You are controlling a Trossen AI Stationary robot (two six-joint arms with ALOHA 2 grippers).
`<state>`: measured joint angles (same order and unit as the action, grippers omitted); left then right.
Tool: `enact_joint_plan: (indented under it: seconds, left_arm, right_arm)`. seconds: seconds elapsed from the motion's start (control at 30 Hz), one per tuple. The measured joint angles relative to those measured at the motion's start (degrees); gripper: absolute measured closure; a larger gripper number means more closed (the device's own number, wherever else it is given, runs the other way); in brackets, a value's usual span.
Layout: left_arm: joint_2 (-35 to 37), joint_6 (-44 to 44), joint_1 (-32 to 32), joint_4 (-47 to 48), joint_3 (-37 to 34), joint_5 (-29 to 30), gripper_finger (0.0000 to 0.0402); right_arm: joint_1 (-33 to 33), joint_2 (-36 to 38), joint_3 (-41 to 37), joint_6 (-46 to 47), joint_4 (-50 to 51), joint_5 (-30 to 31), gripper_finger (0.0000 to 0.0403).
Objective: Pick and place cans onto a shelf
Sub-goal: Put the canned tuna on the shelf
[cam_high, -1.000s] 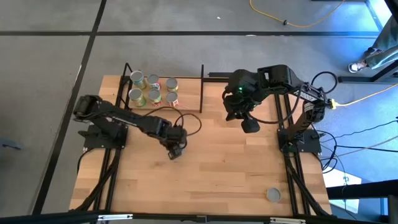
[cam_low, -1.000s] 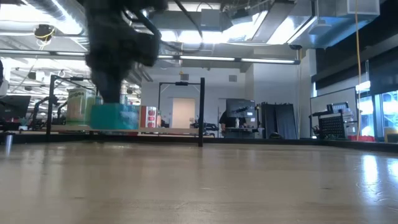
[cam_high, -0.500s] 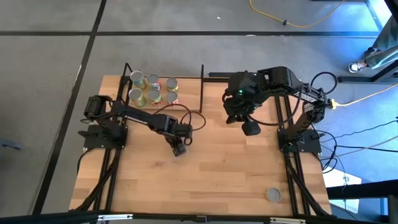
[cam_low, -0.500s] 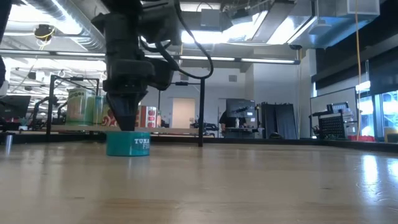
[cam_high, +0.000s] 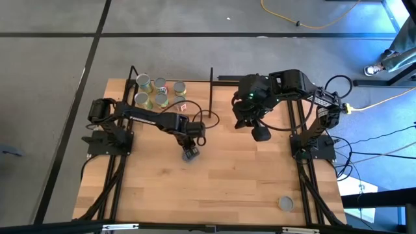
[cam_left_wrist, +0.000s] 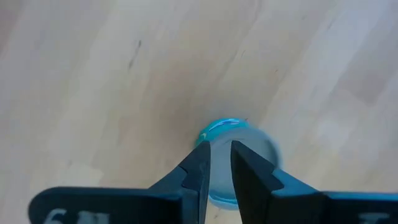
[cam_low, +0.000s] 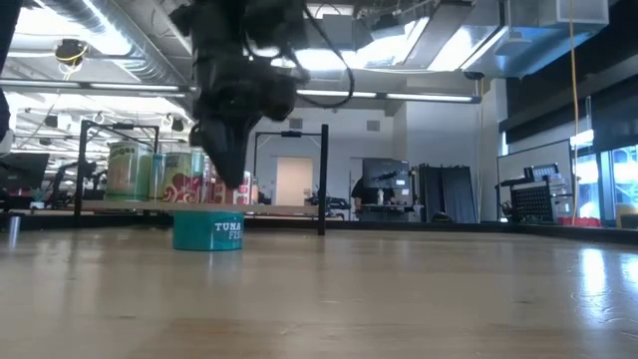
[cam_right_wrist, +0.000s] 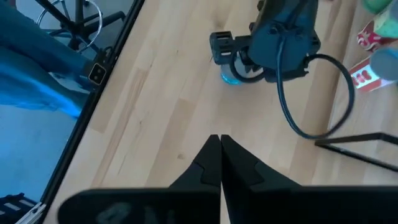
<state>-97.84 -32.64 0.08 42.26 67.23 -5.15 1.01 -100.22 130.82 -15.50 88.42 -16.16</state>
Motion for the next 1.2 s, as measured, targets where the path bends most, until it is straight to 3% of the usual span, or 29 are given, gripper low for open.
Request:
enact_joint_plan:
  seconds: [0.17,0.37,0.47,0.83,1.2]
  left_arm:
    - [1.8,3.6,-0.5,9.7,6.8,2.7,0.0343]
    - [8.7,6.2,-5.2,19.2,12.3,19.6,0.0343]
    - [13.3,6.8,-7.9,20.3,12.4,24.7,0.0343]
    - [27.7,4.5,-17.1,20.5,12.4,27.0,0.0343]
    - [33.1,-7.3,-23.8,31.1,12.4,31.3,0.0343]
  right_arm:
    - [-1.6,0.0,0.0,-2.8,-0.5,0.2,0.0401]
    - [-4.7,0.0,0.0,-4.3,-1.6,0.1,0.0401]
    - [-5.8,-0.1,0.0,-4.3,-2.8,0.1,0.0401]
    - [-6.9,-5.1,-6.3,-0.7,-11.9,3.1,0.0401]
    - [-6.8,-12.8,-10.0,1.6,-20.3,5.1,0.0361]
